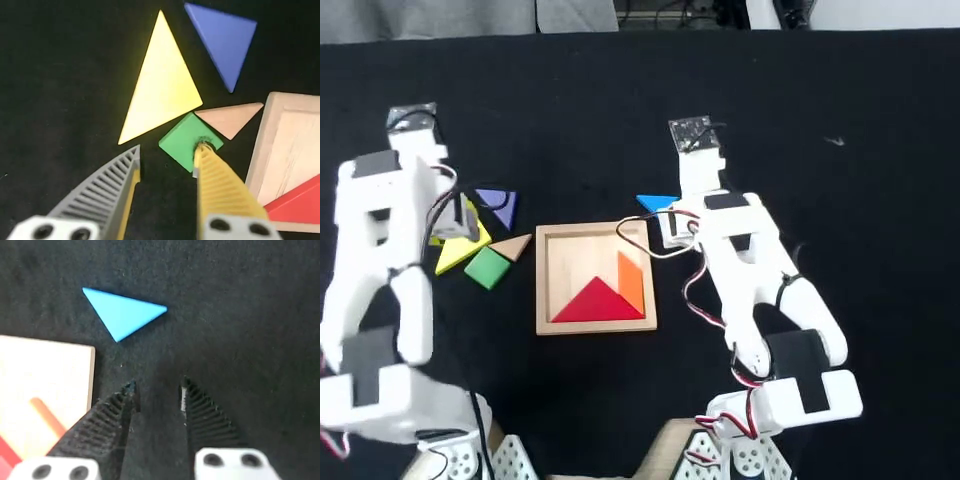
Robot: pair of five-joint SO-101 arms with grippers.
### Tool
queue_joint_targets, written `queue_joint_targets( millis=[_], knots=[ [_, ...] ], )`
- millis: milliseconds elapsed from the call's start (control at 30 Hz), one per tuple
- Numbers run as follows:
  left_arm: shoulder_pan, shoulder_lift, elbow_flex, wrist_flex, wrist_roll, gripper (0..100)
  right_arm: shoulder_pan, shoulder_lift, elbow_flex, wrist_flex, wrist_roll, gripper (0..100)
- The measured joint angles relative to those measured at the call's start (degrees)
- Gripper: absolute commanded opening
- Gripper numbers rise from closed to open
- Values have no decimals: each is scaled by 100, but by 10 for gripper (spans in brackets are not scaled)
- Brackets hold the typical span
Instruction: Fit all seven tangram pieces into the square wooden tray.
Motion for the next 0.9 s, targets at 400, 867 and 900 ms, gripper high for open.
queue_joint_targets(
  millis=[400,867,900],
  knots=[
    [1011,457,-79,-308,-2743,185,0,0,0,-18,18,141],
    [589,1424,44,-598,-2690,268,0,0,0,-18,18,141],
    [554,1477,44,-668,-2593,269,0,0,0,-18,18,141]
  ],
)
